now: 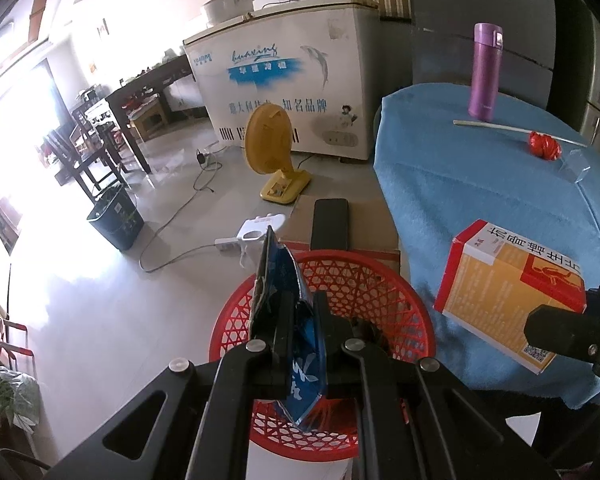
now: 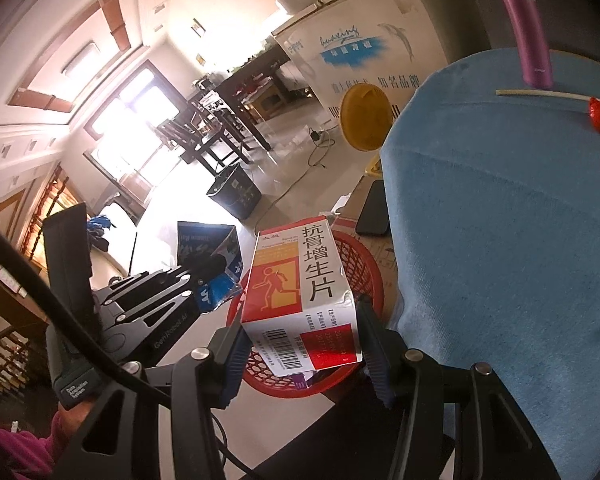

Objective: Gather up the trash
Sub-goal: 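Lower the carton and box into the basket and open both grippers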

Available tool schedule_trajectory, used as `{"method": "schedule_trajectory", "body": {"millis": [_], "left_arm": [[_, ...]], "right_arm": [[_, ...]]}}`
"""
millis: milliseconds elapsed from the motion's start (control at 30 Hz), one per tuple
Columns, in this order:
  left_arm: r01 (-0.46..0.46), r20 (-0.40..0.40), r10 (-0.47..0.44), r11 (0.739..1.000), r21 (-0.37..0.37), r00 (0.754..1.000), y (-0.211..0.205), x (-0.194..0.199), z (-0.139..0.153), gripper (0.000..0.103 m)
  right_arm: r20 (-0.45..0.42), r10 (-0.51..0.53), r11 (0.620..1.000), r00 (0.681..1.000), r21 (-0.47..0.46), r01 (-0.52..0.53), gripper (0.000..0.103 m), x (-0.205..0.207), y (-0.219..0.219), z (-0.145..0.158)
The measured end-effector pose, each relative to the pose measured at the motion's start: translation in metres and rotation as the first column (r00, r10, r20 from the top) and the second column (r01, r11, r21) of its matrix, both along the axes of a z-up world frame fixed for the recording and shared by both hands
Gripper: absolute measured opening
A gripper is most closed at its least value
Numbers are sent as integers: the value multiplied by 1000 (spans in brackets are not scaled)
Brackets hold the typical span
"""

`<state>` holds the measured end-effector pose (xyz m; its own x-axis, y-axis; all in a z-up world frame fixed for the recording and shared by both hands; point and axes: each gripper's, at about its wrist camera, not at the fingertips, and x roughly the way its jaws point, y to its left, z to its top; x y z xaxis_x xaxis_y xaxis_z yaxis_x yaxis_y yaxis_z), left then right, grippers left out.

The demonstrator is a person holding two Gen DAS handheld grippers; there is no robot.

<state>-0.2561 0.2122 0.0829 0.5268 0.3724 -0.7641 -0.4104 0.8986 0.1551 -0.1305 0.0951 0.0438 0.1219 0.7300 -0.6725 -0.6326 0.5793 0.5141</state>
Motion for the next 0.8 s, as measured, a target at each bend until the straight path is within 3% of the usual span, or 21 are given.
{"method": "schedule_trajectory", "body": {"millis": [800], "left_arm": [[-10,-34,9,1000,-22,999,6,-2,-12,10]], "right_arm": [[-27,5,1000,1000,-16,-5,54,-6,7,-3]]}}
